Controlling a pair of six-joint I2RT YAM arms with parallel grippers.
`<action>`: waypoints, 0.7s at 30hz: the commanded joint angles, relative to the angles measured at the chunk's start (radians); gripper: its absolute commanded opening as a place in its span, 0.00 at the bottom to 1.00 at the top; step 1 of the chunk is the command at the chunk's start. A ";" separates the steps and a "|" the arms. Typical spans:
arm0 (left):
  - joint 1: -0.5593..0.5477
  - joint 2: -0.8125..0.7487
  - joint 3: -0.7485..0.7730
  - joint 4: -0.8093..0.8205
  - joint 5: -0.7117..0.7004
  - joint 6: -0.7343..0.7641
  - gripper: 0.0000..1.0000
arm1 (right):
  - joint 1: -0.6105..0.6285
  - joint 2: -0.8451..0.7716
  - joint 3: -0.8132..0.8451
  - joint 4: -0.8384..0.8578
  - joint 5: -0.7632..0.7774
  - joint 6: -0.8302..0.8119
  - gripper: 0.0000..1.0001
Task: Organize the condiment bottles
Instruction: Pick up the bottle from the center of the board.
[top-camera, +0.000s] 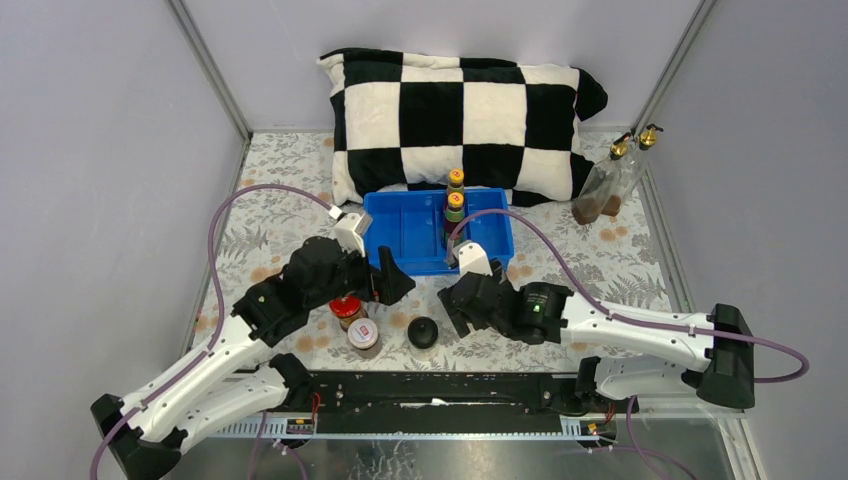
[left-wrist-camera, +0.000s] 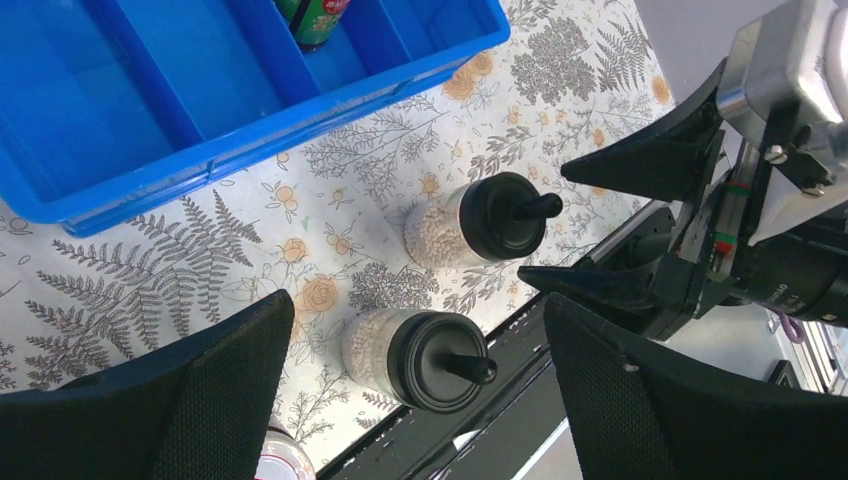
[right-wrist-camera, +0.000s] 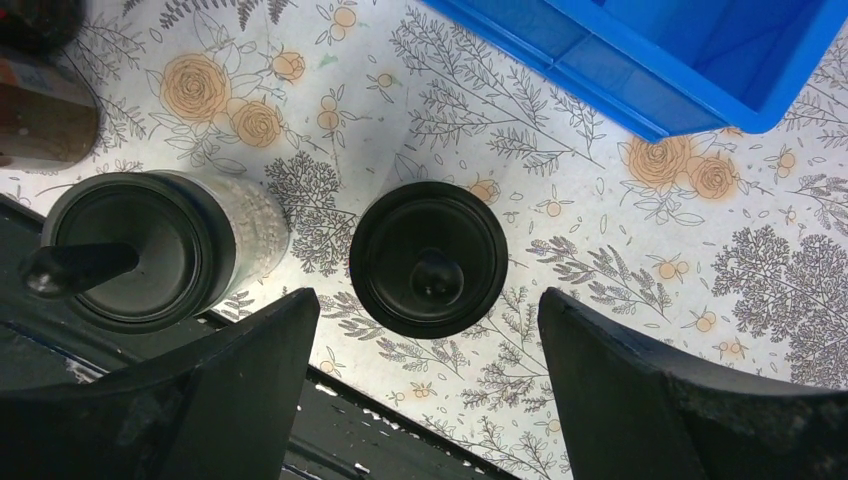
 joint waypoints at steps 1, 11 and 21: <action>-0.002 0.028 0.056 -0.009 -0.045 0.020 0.99 | 0.009 -0.046 0.022 0.005 0.057 0.003 0.88; 0.000 0.022 0.073 -0.066 -0.092 0.019 0.99 | 0.009 -0.073 -0.021 0.041 0.043 0.002 0.90; 0.154 0.151 0.153 0.012 0.012 0.041 0.99 | 0.008 -0.037 -0.023 0.069 0.043 -0.015 0.94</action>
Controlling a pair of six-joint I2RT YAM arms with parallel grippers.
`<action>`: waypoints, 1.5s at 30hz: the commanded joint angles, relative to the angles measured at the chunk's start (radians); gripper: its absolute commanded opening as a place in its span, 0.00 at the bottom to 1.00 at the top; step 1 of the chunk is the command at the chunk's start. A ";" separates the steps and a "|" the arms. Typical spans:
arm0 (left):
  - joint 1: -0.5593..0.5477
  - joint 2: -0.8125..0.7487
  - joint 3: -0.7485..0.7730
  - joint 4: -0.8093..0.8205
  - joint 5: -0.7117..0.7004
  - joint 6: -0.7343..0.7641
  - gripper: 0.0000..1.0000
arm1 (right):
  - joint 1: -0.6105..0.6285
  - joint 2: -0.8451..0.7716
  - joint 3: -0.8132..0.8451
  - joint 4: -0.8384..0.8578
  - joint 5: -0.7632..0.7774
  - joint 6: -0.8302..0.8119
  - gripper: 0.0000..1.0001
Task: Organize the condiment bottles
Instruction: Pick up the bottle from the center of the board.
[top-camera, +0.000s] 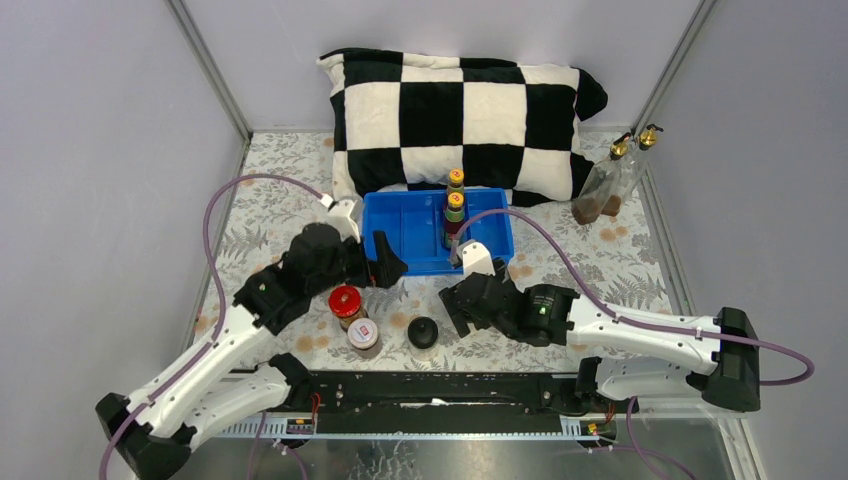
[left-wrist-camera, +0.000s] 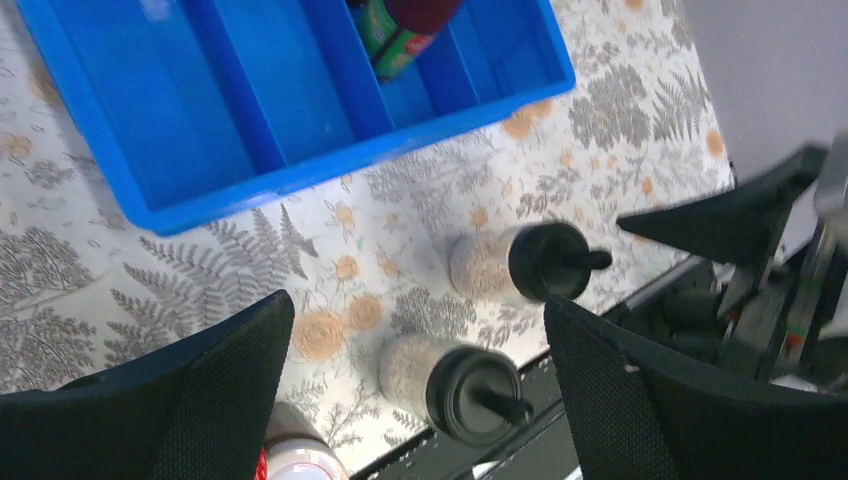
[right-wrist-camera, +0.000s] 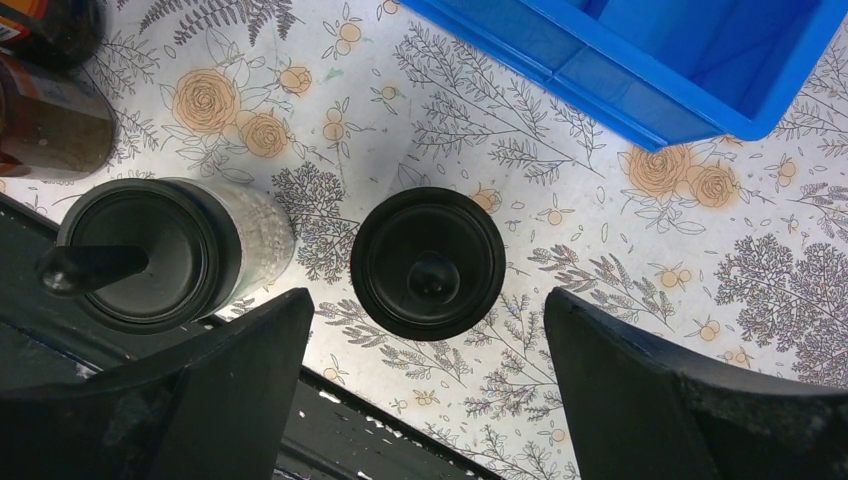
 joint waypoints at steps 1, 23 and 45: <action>0.133 0.134 0.110 0.091 0.130 0.036 0.99 | 0.007 0.009 0.001 0.039 0.038 -0.013 0.94; 0.116 0.089 0.021 0.040 0.088 0.016 0.93 | 0.007 0.009 -0.062 0.101 0.021 -0.018 0.95; 0.103 -0.060 -0.044 -0.012 0.092 -0.007 0.91 | -0.148 0.099 -0.070 0.234 -0.094 -0.047 0.92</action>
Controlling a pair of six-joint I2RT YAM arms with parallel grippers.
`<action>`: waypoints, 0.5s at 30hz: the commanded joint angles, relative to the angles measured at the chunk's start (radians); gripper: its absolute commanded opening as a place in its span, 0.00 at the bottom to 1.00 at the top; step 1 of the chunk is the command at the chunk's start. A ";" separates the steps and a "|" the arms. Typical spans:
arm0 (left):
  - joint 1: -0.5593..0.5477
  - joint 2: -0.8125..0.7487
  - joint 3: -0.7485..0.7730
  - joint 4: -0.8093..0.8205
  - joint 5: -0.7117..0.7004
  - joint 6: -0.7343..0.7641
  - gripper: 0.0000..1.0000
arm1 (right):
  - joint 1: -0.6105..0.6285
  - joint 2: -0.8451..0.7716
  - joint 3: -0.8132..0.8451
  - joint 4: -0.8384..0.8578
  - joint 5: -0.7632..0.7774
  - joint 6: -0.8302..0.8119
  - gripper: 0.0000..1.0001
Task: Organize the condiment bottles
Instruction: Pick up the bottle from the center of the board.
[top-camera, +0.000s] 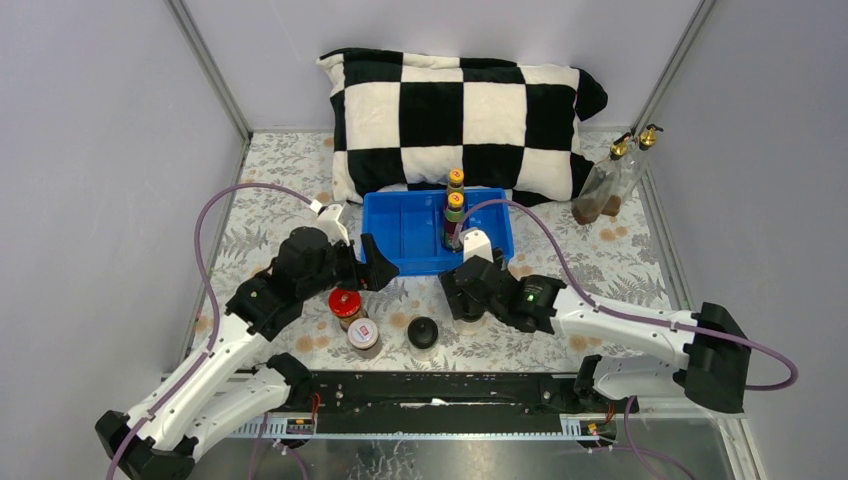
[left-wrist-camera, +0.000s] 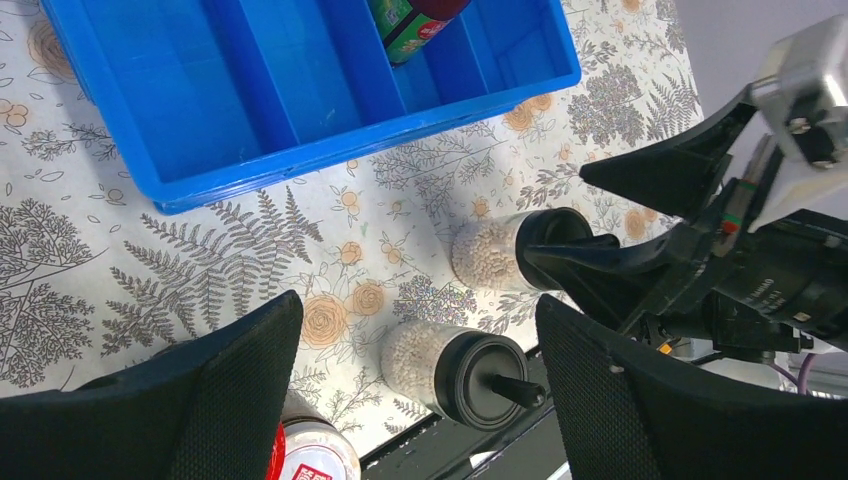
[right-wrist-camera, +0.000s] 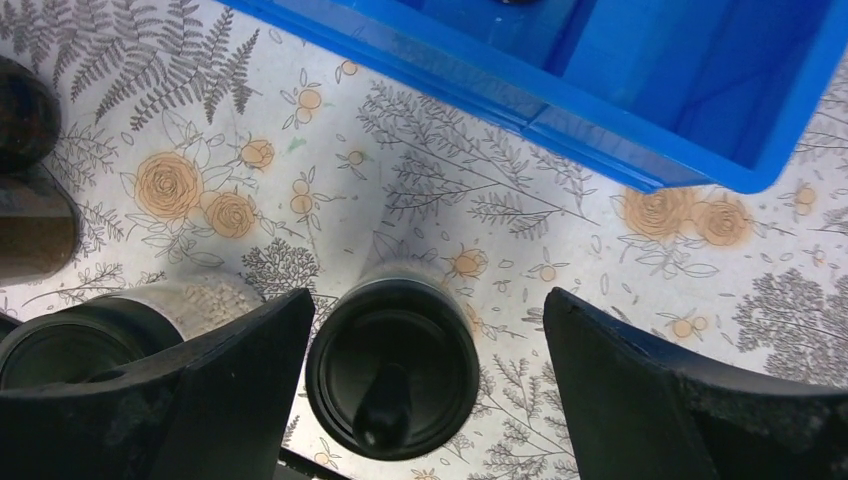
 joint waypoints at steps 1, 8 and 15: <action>-0.005 -0.025 -0.009 -0.012 -0.011 0.002 0.91 | -0.005 0.046 -0.003 0.041 -0.071 -0.006 0.92; -0.005 -0.029 -0.013 -0.018 -0.018 0.011 0.91 | 0.001 0.043 -0.037 0.025 -0.101 0.023 0.89; -0.004 -0.019 -0.011 -0.010 -0.018 0.014 0.91 | 0.007 -0.034 -0.054 -0.032 -0.044 0.034 0.80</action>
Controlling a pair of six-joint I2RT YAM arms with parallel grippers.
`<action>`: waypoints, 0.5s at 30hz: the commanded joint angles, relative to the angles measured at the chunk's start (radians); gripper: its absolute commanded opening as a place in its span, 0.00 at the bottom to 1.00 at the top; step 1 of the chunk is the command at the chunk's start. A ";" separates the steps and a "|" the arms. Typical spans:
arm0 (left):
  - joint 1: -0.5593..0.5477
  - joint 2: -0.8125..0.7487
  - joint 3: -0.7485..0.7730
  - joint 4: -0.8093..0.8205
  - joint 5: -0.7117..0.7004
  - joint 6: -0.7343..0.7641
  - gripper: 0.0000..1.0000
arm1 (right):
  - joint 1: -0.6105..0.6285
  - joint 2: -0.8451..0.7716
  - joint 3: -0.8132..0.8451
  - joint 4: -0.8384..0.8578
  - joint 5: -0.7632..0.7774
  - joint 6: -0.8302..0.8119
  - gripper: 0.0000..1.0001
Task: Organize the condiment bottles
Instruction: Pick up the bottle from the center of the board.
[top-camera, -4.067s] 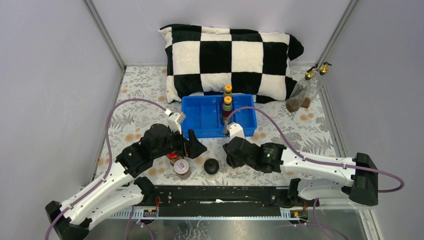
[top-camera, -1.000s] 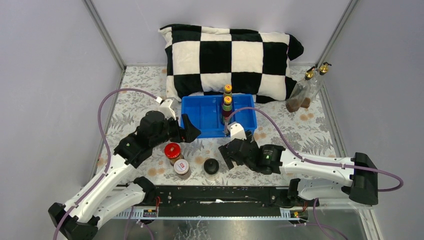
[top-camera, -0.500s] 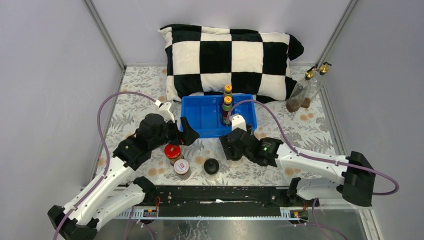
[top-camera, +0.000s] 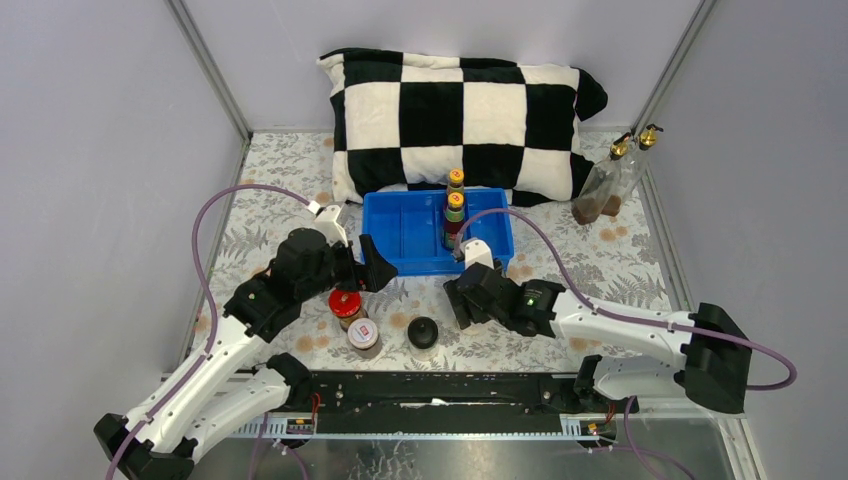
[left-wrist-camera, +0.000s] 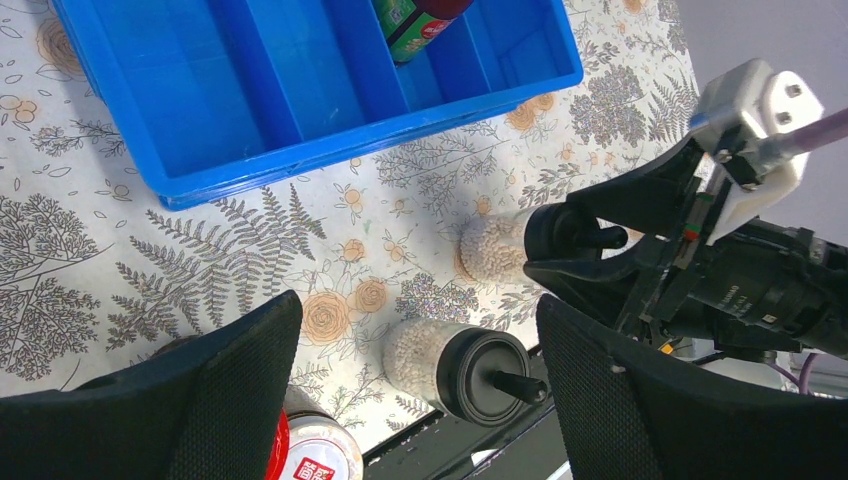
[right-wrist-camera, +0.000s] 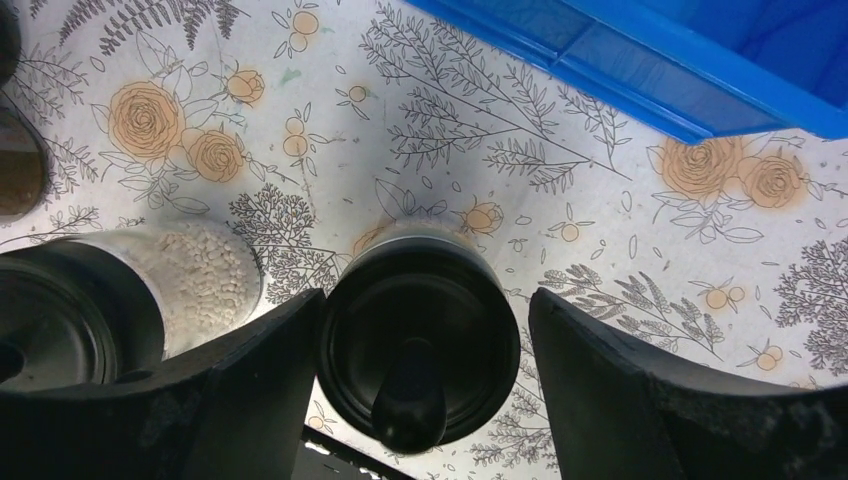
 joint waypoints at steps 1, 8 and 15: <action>-0.004 0.002 -0.011 0.008 -0.011 0.012 0.91 | 0.006 -0.065 -0.005 -0.026 0.047 0.012 0.78; -0.004 0.000 -0.005 0.002 -0.012 0.015 0.91 | 0.006 -0.045 0.027 -0.026 0.034 0.002 0.73; -0.005 0.005 0.006 -0.014 -0.015 0.014 0.91 | 0.007 -0.036 0.028 -0.020 0.012 0.002 0.71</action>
